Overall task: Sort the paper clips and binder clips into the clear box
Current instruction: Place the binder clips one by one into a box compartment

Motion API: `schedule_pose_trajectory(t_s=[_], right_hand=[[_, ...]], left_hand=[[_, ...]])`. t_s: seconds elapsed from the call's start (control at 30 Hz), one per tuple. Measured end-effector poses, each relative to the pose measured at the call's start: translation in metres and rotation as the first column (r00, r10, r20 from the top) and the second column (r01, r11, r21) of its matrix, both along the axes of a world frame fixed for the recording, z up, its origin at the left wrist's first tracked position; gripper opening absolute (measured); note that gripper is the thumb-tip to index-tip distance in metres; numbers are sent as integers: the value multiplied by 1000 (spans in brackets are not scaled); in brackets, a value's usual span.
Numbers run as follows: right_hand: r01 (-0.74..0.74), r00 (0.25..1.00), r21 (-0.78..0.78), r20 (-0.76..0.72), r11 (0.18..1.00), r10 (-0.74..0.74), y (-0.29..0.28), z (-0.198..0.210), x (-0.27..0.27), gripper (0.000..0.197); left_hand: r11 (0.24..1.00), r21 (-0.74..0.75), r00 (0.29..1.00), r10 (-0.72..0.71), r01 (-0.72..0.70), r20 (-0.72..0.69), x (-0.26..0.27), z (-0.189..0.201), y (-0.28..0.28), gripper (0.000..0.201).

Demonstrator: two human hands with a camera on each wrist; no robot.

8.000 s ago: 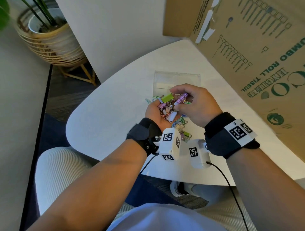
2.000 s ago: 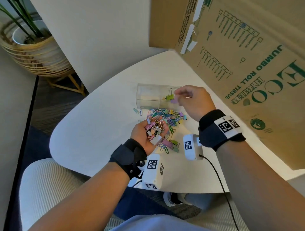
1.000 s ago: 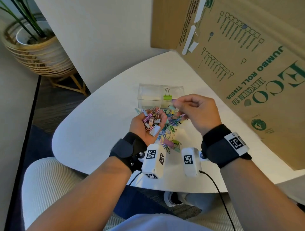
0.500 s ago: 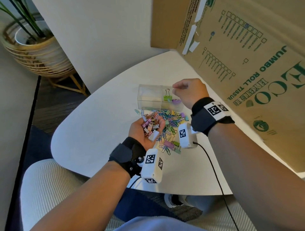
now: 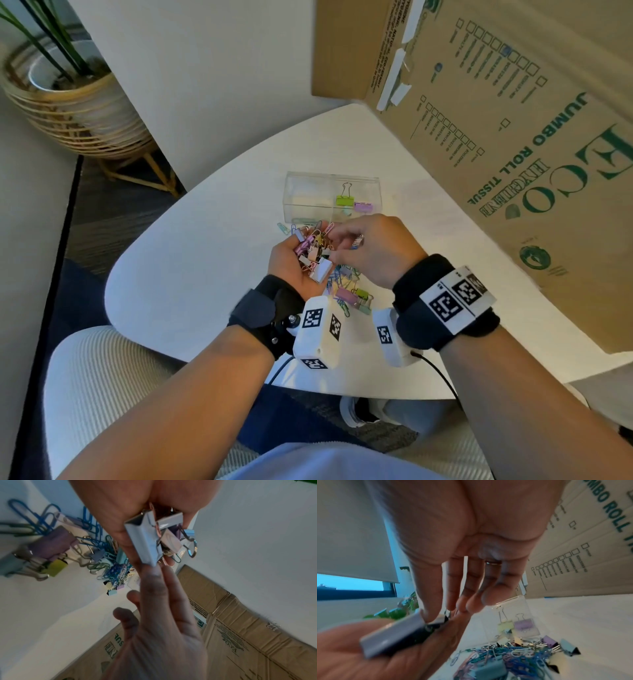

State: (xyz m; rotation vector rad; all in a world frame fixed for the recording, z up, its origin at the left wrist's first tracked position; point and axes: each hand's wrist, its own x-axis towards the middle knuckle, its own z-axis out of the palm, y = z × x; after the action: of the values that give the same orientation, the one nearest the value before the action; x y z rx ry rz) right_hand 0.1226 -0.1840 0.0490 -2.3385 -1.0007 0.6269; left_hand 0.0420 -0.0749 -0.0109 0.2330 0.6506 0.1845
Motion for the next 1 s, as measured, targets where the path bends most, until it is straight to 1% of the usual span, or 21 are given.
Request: schedule_pose_trajectory(t_s=[0.03,0.1,0.23,0.3,0.37,0.43,0.53,0.6,0.7,0.8,0.87,0.93,1.0], right_hand=[[-22,999,-30,47,999,23,0,-1,-1,26],[-37,990,-72,133,997,46,1,-4,-2,26],[-35,973,-81,225,996,52,2,-9,-3,14],[-34,974,-34,223,999,41,2,-10,-4,13],[-41,980,29,196,999,34,2,-9,-5,23],[-60,980,25,191,998,54,3,-9,-5,34],[-70,976,-14,208,997,72,5,-11,-5,31],[-52,978,9,204,999,49,5,-14,-6,28],[19,987,96,154,995,-34,4,-21,-7,26],[117,989,217,60,969,-133,0,-25,-6,21],[225,974,290,-53,930,-219,-3,-26,-2,19],[339,941,356,-152,871,-304,-6,-26,6,18],[409,912,397,-191,822,-363,-6,-23,17,18]], left_hand=[[1000,11,1000,0,0,-6,1,1,-1,41],[1000,17,1000,1,-1,-18,3,2,-3,39],[999,33,1000,5,-4,-24,5,8,-4,39],[999,38,1000,12,-11,-26,5,8,-2,37],[998,56,999,-6,8,-35,5,8,-1,34],[998,63,999,-7,10,-42,5,7,-1,33],[999,48,998,27,-24,-52,7,4,-1,34],[998,53,998,36,-33,-52,8,3,-2,36],[998,54,998,34,-32,-45,8,3,-1,37],[999,36,999,28,-27,-38,9,4,1,35],[999,16,999,32,-31,-42,10,1,3,35],[1000,1,999,24,-24,-42,10,-2,5,37],[1000,-15,999,16,-17,-44,10,-5,6,41]])
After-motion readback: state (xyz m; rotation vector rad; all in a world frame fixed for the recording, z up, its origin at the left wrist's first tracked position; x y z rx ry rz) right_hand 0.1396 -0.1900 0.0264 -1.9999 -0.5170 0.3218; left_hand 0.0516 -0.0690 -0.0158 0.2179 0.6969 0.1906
